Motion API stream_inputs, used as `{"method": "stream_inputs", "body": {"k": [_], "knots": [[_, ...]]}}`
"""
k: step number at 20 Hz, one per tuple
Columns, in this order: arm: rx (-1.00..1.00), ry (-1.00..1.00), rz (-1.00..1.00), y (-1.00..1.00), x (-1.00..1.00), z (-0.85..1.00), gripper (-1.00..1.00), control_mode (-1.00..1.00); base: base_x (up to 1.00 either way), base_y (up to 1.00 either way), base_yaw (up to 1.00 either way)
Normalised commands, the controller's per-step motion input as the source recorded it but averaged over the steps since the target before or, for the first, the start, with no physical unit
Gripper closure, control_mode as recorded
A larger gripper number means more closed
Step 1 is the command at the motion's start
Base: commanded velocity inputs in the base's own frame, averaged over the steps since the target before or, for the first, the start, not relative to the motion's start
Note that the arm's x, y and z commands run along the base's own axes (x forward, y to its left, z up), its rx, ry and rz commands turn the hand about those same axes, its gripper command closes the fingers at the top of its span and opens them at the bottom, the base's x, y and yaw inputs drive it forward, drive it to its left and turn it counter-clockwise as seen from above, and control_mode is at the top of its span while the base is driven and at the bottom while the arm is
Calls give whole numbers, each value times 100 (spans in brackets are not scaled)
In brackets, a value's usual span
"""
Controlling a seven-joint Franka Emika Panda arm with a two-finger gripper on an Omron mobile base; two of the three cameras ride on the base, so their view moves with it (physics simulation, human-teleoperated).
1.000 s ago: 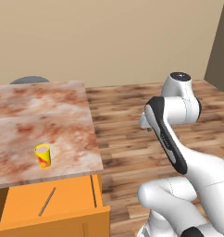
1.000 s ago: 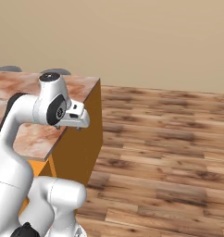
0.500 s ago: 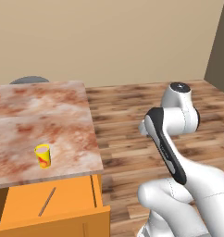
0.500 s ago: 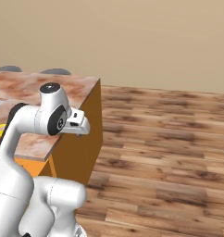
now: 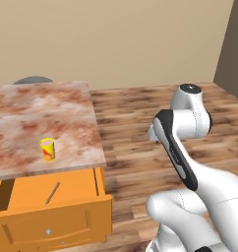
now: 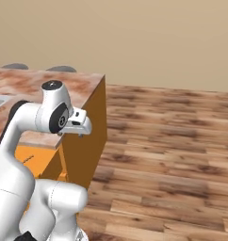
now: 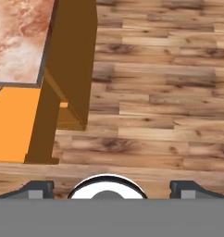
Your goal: Pick up the straw from the left drawer and put it inside the smoothie cup.
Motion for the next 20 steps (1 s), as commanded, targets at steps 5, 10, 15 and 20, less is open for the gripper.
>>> {"method": "stream_inputs", "body": {"k": [5, 10, 15, 20], "knots": [[0, 0, 0, 0, 0, 0, -100, 100, -65, 5, 0], [0, 0, 0, 0, 0, 0, -100, 100, -35, 37, 0], [0, 0, 0, 0, 0, 0, -100, 100, 0, 84, 0], [0, 0, 0, 0, 0, 0, -100, 100, 0, 100, 0]]}}
